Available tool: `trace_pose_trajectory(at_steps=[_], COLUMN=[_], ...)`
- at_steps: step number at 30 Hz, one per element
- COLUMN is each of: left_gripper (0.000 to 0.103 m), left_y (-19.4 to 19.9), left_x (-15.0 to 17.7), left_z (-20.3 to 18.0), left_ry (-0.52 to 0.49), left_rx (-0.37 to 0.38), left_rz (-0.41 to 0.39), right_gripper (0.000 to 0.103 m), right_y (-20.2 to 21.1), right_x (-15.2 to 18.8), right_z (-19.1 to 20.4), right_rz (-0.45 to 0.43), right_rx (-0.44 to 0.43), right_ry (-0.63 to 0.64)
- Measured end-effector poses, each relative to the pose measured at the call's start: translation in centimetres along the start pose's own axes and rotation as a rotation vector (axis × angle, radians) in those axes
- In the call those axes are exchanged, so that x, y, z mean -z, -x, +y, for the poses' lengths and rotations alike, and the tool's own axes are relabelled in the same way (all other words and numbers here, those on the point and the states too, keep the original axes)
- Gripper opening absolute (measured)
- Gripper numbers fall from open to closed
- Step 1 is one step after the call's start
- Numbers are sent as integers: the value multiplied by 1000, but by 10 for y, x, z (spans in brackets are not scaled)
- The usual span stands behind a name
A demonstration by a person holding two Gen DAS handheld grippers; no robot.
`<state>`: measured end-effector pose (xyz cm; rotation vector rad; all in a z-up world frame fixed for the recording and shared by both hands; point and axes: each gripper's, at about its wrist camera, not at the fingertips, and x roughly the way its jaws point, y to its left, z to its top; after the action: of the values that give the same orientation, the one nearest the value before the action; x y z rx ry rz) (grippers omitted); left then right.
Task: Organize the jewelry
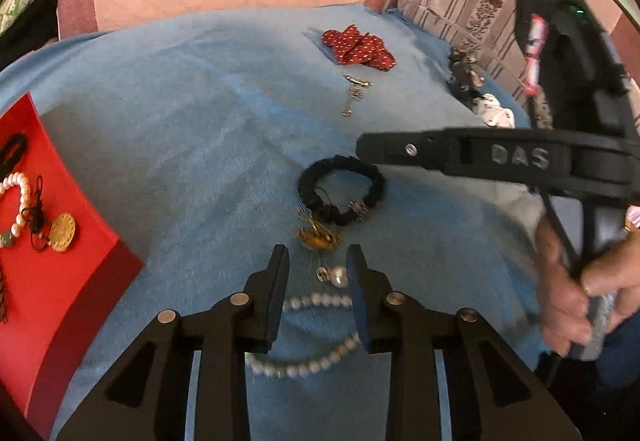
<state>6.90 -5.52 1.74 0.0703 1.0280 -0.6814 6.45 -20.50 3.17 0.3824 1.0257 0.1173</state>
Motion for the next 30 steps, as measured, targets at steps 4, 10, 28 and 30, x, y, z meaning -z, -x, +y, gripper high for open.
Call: trace_pose_trajectory(at_steps=[4,10,28,30], left_gripper=[28,10,10,10], left_y=[-10,-8,24,33], left_x=[-5,-7,-9,-11], left_z=[1,-1,12,12], left_ry=[6,-20,-10,-6], left_rx=[-18,-70,-72,-63], left_rz=[-25,-18,-88,-116], right_gripper=[26,26,8,8], right_y=[-6,-16,37,42], right_x=[1,1,-15,-17], right_z=[1,3,16,17], right_rz=[22,45,-208,-224], right_rx=[-6,8,36,9], right_ry=[-1,27,56,53])
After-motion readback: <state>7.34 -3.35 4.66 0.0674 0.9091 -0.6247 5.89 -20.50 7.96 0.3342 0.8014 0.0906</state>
